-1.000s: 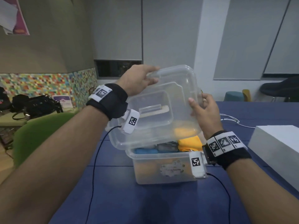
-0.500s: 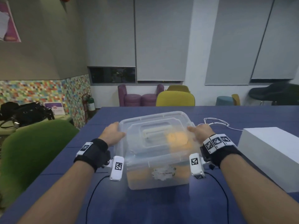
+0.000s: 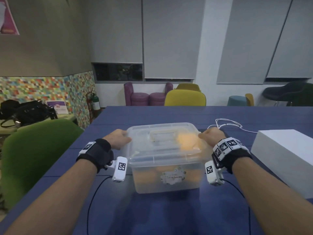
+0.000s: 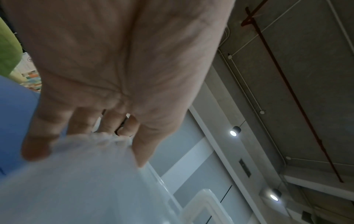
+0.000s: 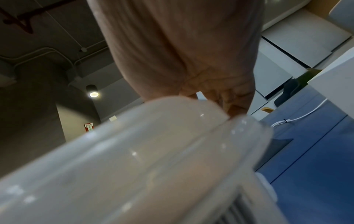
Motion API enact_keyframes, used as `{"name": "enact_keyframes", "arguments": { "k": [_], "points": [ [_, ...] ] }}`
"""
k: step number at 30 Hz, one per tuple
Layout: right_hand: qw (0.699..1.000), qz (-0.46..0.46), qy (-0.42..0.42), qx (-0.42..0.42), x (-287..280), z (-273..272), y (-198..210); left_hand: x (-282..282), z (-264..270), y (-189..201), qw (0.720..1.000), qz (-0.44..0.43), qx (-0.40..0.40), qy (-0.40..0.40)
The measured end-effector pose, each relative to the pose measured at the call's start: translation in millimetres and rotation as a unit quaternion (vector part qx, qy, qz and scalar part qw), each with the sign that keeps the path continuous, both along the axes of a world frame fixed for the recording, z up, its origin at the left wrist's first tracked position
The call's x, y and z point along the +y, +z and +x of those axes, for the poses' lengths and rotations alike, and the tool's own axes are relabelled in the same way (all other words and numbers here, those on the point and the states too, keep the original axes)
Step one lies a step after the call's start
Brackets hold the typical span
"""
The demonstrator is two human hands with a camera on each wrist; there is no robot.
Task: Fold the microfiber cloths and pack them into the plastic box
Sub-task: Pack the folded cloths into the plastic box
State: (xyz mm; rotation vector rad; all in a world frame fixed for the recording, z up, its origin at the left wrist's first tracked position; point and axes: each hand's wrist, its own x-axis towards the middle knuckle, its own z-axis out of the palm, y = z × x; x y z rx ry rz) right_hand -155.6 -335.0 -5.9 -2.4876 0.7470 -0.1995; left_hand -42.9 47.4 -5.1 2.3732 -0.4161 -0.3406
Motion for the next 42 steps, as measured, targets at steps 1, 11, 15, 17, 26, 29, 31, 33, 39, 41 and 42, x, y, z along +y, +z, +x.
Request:
{"name": "enact_keyframes", "arguments": {
  "k": [1,11,15,17,26,29,31,33,39,41,42],
  "points": [
    [1.0,-0.003,-0.002,-0.001,-1,0,-1,0,-3,-1,1.0,-0.021,0.014,-0.006],
    [1.0,0.016,-0.025,-0.007,-6,-12,-8,0,-16,-8,0.993,-0.101,0.061,-0.031],
    [0.998,0.069,0.015,0.002,-3,-18,-11,2,-23,-10,0.992,-0.106,0.059,-0.025],
    [0.994,0.107,0.032,0.013,-4,-19,-14,2,-24,-10,0.993,-0.105,0.052,-0.026],
    [0.964,0.262,0.036,-0.034,6,-27,-27,10,-11,-20,0.987,-0.126,0.068,0.074],
    [0.954,0.298,0.029,-0.013,5,-29,-32,17,-20,-32,0.955,-0.201,0.195,0.094],
    [0.948,0.317,0.012,-0.018,4,-29,-33,17,-26,-33,0.938,-0.249,0.229,0.077],
    [0.947,0.319,-0.004,-0.026,1,-29,-35,13,-31,-29,0.934,-0.269,0.22,0.081],
    [0.982,0.175,-0.055,-0.036,-4,-24,-29,13,-29,-21,0.943,-0.24,0.181,0.144],
    [0.987,0.141,-0.06,-0.046,0,-21,-24,11,-27,-23,0.945,-0.235,0.149,0.172],
    [0.988,0.13,-0.063,-0.05,3,-22,-21,9,-26,-24,0.947,-0.232,0.128,0.181]
  ]
}}
